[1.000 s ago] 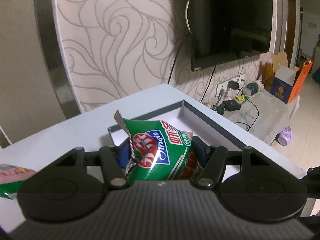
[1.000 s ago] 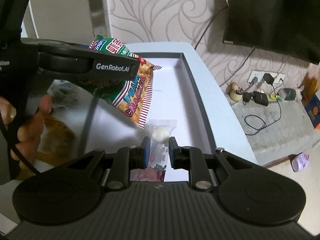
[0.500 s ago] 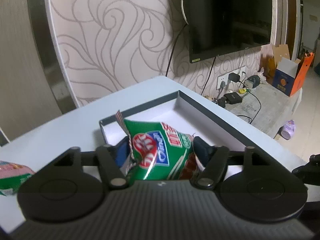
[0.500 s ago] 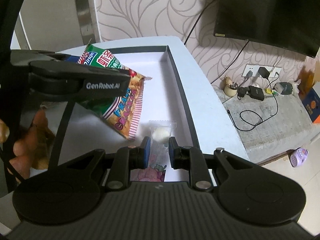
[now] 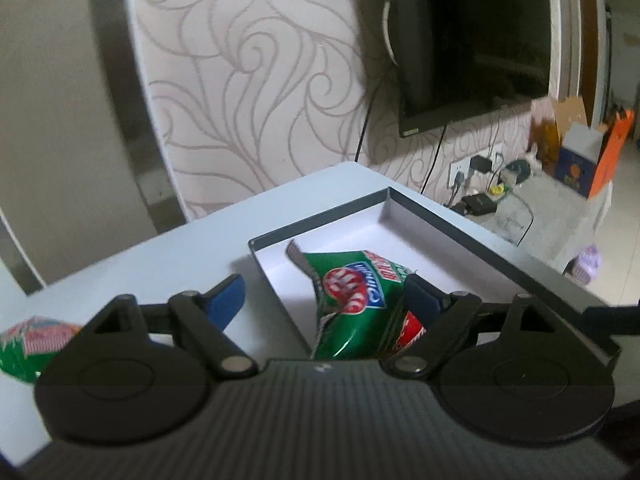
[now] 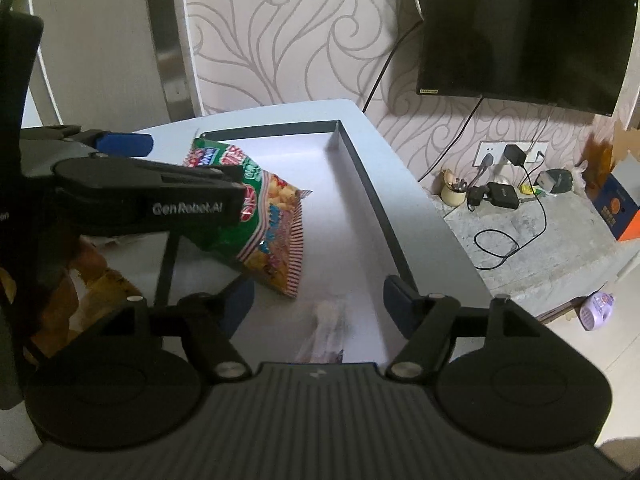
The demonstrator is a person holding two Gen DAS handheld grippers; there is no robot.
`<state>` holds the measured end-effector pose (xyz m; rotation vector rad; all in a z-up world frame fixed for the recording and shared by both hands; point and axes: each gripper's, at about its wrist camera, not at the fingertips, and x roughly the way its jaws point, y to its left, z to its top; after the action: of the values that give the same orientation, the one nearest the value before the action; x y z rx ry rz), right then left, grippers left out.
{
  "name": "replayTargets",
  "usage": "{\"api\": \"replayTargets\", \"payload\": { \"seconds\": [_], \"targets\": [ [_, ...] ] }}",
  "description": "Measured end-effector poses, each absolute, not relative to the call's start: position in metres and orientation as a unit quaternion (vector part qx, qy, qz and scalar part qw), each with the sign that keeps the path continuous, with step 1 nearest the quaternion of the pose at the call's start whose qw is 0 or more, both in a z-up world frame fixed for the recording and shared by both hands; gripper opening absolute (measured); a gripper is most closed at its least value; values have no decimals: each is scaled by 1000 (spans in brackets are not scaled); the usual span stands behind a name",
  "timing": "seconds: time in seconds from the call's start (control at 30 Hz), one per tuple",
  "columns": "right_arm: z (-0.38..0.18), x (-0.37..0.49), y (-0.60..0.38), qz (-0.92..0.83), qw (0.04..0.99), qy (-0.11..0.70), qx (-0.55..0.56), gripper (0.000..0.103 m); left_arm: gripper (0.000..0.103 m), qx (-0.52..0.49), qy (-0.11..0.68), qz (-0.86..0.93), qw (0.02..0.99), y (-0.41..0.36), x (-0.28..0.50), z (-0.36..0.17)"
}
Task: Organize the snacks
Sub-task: 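Carry the green bag into the white box and release it with the left gripper, then grasp the orange candy pack with the left gripper while the right gripper grasps the brown cake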
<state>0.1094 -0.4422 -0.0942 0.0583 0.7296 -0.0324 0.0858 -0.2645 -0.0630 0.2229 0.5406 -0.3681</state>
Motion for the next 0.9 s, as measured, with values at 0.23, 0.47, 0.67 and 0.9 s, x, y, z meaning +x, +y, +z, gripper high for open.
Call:
{"api": "replayTargets", "payload": {
  "seconds": [0.23, 0.47, 0.67, 0.9],
  "targets": [
    [-81, 93, -429, -18, 937, 347, 37, 78, 88, 70, 254, -215, 940, -230, 78, -46],
    [-67, 78, -417, -7, 943, 329, 53, 78, 88, 44, 240, -210, 947, -180, 67, -27],
    [-52, 67, -390, 29, 951, 303, 59, 79, 88, 66, 218, -187, 955, -127, 41, -24],
    [-52, 63, -335, 106, 945, 306, 36, 80, 88, 73, 225, -158, 959, -78, 10, -40]
  ]
}}
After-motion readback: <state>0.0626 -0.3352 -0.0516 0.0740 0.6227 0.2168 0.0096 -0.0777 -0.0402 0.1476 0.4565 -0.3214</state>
